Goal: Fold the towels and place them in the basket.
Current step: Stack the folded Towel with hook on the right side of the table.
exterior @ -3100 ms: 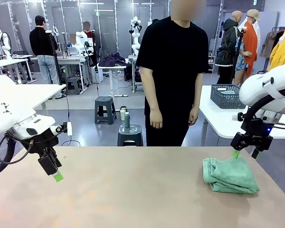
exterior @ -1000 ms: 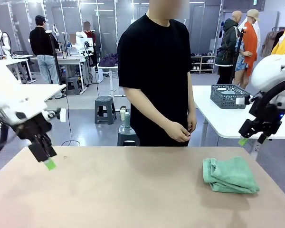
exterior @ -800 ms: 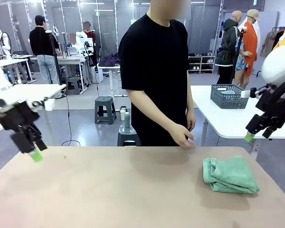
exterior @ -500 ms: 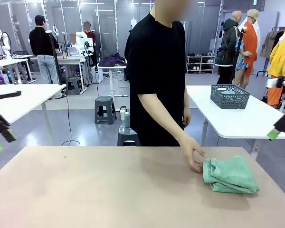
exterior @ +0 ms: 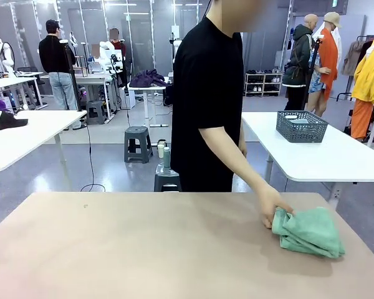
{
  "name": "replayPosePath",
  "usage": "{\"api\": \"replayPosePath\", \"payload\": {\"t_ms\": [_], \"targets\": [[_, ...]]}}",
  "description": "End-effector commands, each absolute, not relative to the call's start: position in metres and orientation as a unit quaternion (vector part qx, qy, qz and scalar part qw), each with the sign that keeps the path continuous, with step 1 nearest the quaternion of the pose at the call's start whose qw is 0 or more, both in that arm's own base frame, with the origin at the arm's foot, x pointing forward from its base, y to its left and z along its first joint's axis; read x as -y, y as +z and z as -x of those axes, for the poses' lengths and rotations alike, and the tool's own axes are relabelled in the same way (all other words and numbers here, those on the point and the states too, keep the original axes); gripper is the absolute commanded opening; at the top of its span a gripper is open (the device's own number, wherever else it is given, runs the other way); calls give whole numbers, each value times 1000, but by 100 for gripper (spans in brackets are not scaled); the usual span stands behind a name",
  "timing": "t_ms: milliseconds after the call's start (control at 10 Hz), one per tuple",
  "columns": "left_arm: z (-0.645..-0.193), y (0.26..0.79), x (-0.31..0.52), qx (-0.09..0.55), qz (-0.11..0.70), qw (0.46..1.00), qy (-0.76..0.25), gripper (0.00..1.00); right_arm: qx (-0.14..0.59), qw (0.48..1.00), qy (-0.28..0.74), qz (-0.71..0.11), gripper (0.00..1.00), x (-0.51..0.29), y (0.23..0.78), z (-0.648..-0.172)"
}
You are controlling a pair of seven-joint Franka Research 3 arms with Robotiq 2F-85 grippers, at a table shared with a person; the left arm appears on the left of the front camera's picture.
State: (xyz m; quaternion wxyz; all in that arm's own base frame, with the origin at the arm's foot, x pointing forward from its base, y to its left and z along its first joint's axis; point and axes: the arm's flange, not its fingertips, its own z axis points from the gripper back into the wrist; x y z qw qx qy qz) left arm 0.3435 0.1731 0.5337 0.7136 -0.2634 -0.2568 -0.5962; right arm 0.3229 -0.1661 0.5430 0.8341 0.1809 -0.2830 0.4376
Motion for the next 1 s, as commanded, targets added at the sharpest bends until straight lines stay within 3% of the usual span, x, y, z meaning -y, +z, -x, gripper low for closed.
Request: {"api": "replayPosePath", "payload": {"t_ms": [0, 700, 900], "targets": [[-346, 535, -207, 284, 312, 689, -589, 100, 293, 775, 511, -229, 100, 197, 533, -315], [-309, 479, -315, 265, 552, 697, -373, 100, 279, 810, 329, -398, 100, 274, 502, -312], [-311, 457, -330, 282, 558, 732, -270, 100, 259, 804, 286, -453, 100, 281, 491, -319]]}}
